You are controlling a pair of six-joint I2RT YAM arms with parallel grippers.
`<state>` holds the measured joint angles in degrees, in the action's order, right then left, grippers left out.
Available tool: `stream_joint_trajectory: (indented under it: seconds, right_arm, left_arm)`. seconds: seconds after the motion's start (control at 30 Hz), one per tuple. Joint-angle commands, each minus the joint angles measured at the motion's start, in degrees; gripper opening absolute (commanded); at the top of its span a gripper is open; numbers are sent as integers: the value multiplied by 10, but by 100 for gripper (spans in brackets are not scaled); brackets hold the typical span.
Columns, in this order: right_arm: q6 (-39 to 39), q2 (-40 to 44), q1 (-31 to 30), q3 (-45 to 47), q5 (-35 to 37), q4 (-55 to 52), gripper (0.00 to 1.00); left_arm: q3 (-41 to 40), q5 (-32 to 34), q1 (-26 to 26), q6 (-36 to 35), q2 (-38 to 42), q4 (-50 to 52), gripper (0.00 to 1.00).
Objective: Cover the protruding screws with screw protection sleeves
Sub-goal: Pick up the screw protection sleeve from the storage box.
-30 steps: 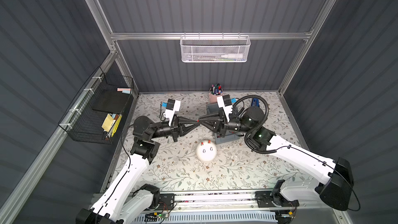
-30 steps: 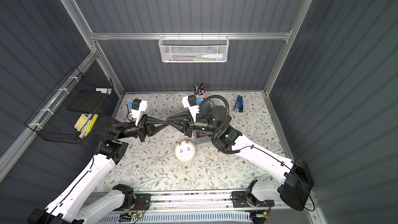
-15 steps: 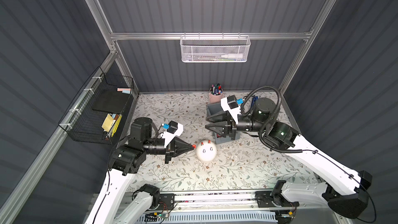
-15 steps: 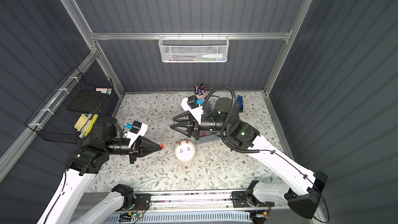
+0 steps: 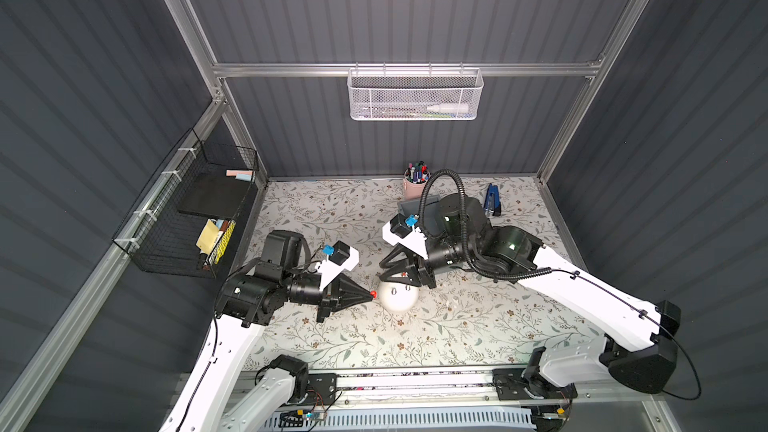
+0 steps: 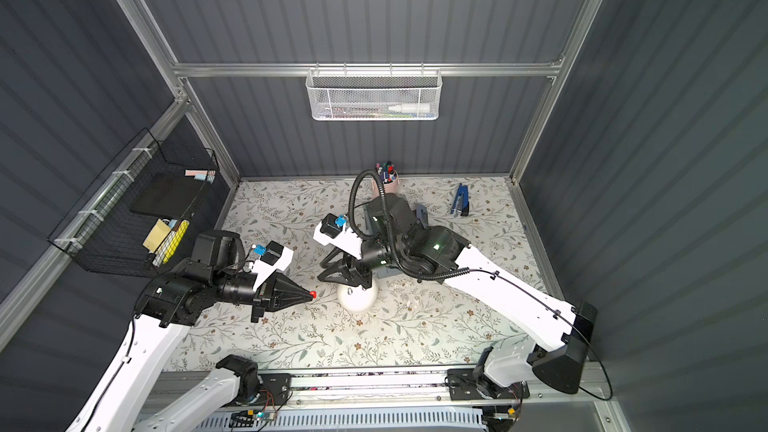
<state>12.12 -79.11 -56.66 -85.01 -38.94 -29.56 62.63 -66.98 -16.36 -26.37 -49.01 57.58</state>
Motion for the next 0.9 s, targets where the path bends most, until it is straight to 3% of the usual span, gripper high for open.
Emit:
stream_joint_trajectory:
  seconds: [0.0,0.87]
  right_arm:
    - [22,-7,-7,-23,-9,-32,35]
    - [39,-59,-29,-60,-30,-86,31]
  left_arm:
    - [13,3,1,-19,4,17,0]
    - [4,13,1,-18,0,8,0]
